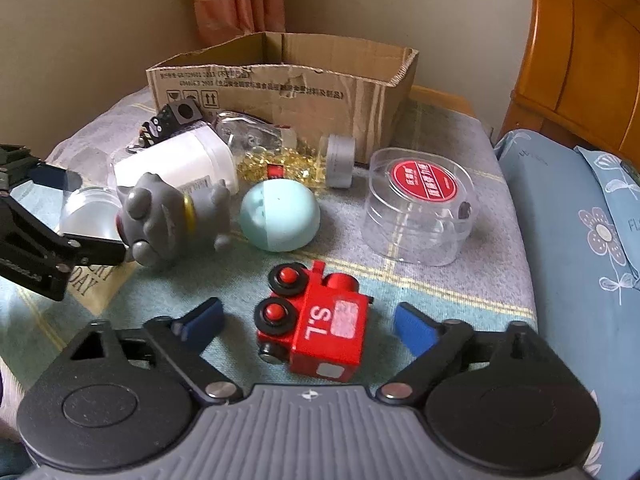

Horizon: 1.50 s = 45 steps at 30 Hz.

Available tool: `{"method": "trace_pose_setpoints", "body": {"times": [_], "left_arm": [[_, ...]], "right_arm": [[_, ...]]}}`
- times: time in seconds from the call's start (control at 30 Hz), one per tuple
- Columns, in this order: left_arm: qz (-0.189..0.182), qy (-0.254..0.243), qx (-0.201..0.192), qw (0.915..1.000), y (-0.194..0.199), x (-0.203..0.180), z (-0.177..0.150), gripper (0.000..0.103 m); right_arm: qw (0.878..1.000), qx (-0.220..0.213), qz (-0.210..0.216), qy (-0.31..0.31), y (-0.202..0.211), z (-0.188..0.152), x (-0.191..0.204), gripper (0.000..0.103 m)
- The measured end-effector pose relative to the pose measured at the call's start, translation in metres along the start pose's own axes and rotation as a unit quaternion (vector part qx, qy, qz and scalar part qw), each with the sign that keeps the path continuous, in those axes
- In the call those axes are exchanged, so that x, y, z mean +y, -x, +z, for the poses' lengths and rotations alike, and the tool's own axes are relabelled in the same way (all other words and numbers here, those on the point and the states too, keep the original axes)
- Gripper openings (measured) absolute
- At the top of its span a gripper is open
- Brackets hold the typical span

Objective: Organize rigid objects
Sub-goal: 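Reach the left tool to the clear jar while the right tool approaches the red train, then grasp the clear jar with the left tool while the right tool grasps the red train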

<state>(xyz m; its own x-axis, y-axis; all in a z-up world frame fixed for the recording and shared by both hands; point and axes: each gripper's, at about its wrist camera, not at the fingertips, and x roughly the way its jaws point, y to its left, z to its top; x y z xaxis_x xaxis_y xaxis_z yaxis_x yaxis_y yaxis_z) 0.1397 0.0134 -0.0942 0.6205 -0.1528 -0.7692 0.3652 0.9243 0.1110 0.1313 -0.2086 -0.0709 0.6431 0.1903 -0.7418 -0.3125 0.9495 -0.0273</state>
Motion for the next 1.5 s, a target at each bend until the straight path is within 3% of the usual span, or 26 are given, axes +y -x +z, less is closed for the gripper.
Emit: {"method": "trace_pose_setpoints", "body": {"times": [0.37,0.9,1.0,1.3,1.5], "left_arm": [[0.001,-0.006,0.007,1.0,-0.001,0.004,0.004,0.097],[-0.009,-0.015,0.021,0.9996,0.016,0.013,0.013,0.096],[-0.009,-0.02,0.021,0.9995,0.024,0.016,0.021,0.096],[0.002,-0.025,0.003,0.9997,0.039,0.028,0.051,0.096],[0.019,-0.032,-0.005,0.9993,0.036,0.036,0.079,0.096]], "right_arm": [[1.0,0.009,-0.018,-0.011,0.005,0.005,0.0,0.06],[0.999,0.019,-0.006,0.033,0.019,0.023,0.005,0.06],[0.999,0.01,0.005,0.049,0.027,0.034,0.006,0.055],[0.996,0.011,0.016,0.083,0.026,0.061,0.009,0.055],[0.996,-0.016,0.02,0.087,0.034,0.087,0.004,0.055]]}}
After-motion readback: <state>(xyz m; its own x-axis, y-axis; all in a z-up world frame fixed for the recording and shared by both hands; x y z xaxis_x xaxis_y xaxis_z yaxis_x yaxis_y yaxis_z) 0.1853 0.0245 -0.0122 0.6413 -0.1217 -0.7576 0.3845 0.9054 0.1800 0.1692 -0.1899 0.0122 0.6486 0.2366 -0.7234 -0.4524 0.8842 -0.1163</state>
